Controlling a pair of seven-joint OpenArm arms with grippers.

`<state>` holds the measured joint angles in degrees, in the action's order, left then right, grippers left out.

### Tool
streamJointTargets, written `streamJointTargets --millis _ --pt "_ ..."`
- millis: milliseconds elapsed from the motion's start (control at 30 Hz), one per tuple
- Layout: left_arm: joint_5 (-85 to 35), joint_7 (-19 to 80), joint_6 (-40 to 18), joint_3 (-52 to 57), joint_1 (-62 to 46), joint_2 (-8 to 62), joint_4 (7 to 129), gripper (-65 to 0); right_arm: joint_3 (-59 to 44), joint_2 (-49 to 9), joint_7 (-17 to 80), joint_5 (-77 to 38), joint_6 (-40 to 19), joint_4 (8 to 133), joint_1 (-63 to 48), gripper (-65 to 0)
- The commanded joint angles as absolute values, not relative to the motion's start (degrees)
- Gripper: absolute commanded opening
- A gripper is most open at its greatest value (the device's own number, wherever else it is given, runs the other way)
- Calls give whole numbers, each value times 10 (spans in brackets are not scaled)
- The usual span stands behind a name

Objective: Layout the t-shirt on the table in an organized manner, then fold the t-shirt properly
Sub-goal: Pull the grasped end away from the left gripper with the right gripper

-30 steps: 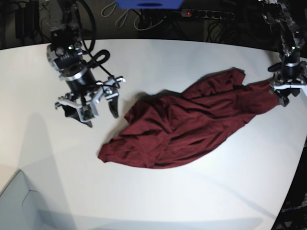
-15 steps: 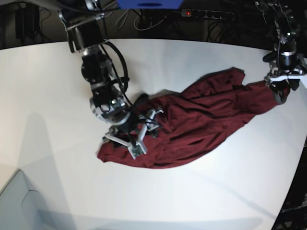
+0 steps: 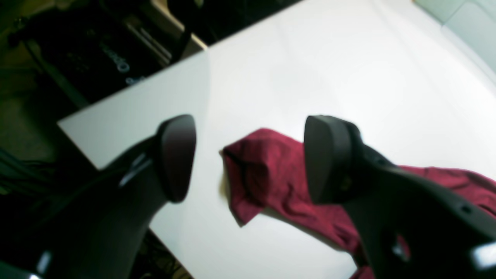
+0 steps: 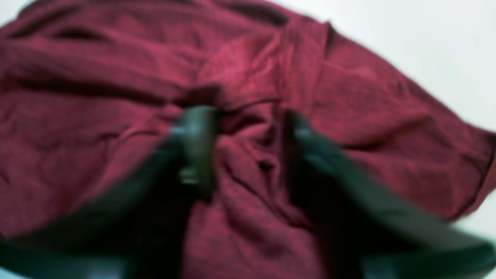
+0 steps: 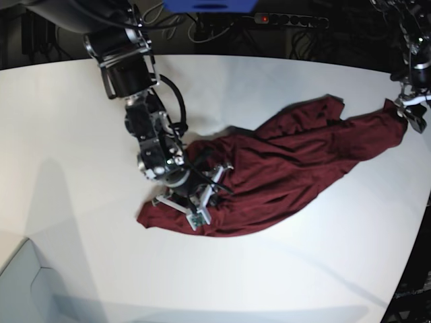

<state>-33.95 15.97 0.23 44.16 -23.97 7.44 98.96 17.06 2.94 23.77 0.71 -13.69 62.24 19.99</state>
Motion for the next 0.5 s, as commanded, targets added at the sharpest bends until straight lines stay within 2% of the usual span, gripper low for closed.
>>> streamJointTargets --millis 0,33,133,333,467 --pt "-342 140 1 447 -233 84 1000 -227 167 32 221 3 -138 633 218 -583" --pt "-342 140 1 447 -230 84 1000 -227 167 32 222 3 -138 633 217 -650" --pt "-342 140 1 447 -226 84 1003 -227 166 16 222 3 -138 678 197 -649" --pt "-343 140 1 444 -204 83 1016 -227 166 -17 222 3 -138 900 130 -650" --pt "-343 140 1 443 -197 82 1016 -227 139 -44 222 4 -138 998 83 -650"
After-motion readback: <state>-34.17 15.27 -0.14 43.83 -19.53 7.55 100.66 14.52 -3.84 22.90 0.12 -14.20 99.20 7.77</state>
